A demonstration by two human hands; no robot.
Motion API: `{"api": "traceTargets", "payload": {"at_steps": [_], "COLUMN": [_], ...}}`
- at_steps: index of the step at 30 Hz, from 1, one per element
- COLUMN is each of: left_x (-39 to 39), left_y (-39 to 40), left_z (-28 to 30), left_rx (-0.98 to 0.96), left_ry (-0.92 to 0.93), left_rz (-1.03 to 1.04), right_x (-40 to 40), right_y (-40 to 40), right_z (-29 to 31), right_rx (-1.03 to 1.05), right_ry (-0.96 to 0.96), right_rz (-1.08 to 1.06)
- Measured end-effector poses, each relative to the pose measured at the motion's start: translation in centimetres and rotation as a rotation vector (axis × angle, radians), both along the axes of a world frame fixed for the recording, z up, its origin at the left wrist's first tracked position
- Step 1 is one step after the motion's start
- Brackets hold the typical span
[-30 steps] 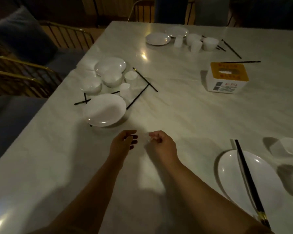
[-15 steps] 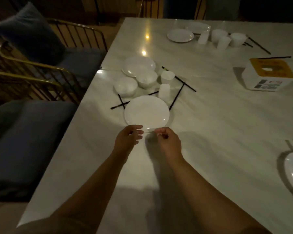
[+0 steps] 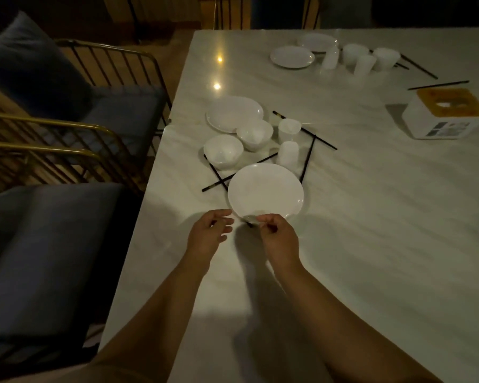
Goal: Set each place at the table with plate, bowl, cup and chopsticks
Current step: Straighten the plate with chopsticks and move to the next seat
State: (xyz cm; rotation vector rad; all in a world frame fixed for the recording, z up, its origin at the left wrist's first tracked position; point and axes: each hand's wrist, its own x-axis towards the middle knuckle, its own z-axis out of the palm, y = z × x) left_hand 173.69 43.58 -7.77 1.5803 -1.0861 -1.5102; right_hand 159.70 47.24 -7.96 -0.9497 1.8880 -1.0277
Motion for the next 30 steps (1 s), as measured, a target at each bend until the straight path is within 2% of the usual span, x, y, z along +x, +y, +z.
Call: {"api": "traceTargets", "payload": {"at_steps": [10, 17, 26, 30], "left_x": [7.3, 10.9, 10.3, 9.1], "left_y": [-6.3, -8.1, -7.8, -8.8], "left_z": [-0.7, 0.1, -0.1, -1.1], "left_rx": [-0.004, 0.006, -0.004, -0.007], "left_ry": [0.012, 0.031, 0.017, 0.002], "left_rz": [-0.244, -0.378, -0.466, -0.536], "right_x": [9.0, 14.8, 14.2, 13.5], "right_y": [-3.5, -3.8, -1.5, -1.3], "right_z": [-0.4, -0.2, -0.2, -1.0], "right_rx": [-0.023, -0.015, 0.009, 0.029], "right_ry": [0.084, -0.082, -0.09, -0.128], "right_rz": [-0.172, -0.418, -0.533, -0.646]}}
